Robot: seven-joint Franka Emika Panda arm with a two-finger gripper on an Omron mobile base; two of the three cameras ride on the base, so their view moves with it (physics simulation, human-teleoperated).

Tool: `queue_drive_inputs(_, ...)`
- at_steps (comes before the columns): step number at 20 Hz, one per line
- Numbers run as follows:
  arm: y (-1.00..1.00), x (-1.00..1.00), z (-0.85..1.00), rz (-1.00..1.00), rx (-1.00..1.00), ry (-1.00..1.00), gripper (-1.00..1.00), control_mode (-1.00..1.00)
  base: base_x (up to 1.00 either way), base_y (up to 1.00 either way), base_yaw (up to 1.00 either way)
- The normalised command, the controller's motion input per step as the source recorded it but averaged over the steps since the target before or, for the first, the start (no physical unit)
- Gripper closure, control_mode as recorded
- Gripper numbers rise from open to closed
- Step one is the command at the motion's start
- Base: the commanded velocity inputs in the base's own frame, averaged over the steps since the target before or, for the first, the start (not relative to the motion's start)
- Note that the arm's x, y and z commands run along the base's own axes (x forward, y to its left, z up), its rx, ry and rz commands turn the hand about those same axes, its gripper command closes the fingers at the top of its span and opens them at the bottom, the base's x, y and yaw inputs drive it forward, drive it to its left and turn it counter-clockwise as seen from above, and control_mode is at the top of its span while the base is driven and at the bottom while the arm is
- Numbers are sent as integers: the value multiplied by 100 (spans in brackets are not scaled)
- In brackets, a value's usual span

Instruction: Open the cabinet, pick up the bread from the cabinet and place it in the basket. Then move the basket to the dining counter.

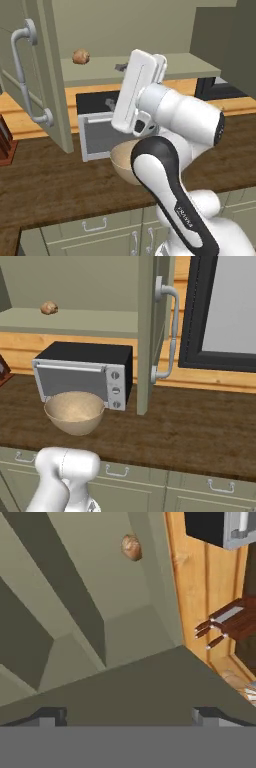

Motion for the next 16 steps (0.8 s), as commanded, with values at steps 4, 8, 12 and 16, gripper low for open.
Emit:
queue_drive_inputs(4, 58, 1, 1, 29, -8, 2, -100, -100, 0, 0, 0)
queue_drive_inputs(8, 73, 34, 16, 26, -21, 4, -100, -100, 0, 0, 0)
queue_drive_inputs(12, 68, 44, 5, 35, -17, 7, -100, -100, 0, 0, 0)
queue_drive_inputs(16, 97, 21, 0, 45, -9, 14, -100, -100, 0, 0, 0)
